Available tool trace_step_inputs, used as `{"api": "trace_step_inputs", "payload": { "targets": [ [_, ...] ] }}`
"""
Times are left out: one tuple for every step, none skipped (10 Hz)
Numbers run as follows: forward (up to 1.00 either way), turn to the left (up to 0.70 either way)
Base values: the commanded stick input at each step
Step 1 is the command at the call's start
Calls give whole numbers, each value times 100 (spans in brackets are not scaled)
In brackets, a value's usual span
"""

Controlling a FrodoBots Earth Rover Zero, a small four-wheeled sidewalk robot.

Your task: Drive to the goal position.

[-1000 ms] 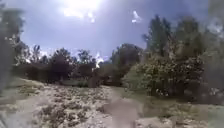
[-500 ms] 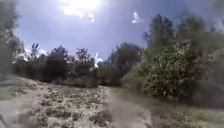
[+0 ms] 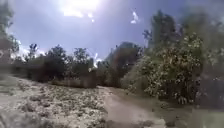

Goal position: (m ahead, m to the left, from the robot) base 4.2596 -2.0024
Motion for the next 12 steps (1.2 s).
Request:
{"api": "trace_step_inputs", "payload": {
  "targets": [
    [85,30],
    [85,38],
    [85,38],
    [85,38],
    [85,38],
    [85,38],
    [85,27],
    [85,15],
    [85,4],
    [85,4],
    [85,4],
    [85,4]
  ]
}}
